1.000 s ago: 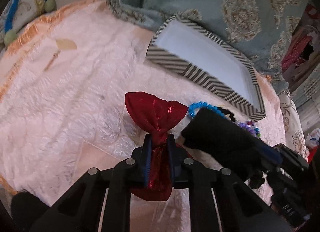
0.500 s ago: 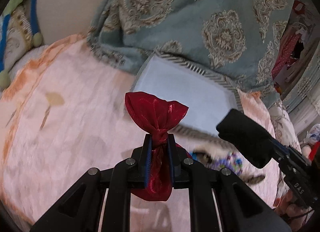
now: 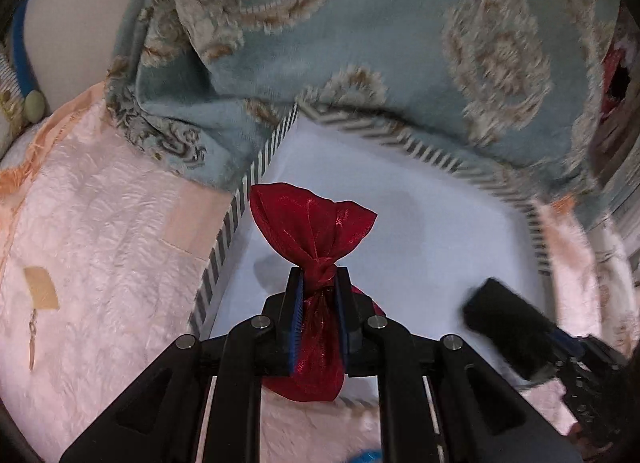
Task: Organize jewelry
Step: 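Carry the red bow and black velvet piece into the striped tray and open both tools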
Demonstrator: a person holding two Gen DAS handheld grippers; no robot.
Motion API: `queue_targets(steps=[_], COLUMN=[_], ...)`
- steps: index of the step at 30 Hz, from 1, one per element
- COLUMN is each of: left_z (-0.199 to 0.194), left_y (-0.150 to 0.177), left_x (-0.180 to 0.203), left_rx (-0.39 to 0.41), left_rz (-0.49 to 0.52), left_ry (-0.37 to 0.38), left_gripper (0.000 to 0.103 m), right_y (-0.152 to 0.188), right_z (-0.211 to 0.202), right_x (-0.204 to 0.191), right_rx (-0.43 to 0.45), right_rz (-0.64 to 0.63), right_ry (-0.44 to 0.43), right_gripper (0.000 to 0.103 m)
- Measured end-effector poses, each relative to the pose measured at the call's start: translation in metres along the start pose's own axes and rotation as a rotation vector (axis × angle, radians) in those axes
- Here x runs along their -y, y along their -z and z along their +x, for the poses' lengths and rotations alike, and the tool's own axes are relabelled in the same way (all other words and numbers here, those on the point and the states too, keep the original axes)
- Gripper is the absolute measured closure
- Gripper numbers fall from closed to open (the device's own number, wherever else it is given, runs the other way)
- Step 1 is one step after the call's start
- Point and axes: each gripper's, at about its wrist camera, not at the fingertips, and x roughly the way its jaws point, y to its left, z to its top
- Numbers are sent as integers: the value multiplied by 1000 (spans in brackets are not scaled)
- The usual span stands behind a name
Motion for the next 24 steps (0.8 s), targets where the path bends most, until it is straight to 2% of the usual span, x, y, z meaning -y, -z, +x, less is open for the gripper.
queue_targets(steps=[4, 8, 13, 16, 17, 20, 21, 24], left_z=[12, 5, -15, -21, -23, -28, -32, -43], left_y=[12, 32, 50, 54, 54, 55, 56, 55], left_x=[-1, -5, -2, 0, 0, 0, 0, 1], left_rx=[-52, -86, -83, -67, -57, -38, -29, 6], left_rz=[35, 27, 17, 9, 5, -5, -4, -11], left_ry=[-57, -51, -29, -47, -51, -54, -60, -78], left_gripper=[103, 103, 103, 95, 89, 79, 78, 78], right_y=[7, 14, 20, 20, 20, 20, 19, 21], right_z=[5, 3, -5, -7, -8, -14, -16, -30], right_x=[5, 10, 23, 27, 27, 20, 18, 9], right_rx=[-38, -66, -80, -71, -68, -57, -52, -17], right_rz=[-41, -63, -51, -13, -4, 12, 13, 11], right_ry=[16, 21, 20, 1, -3, -18, -16, -7], right_gripper=[84, 83, 82, 75, 71, 51, 48, 48])
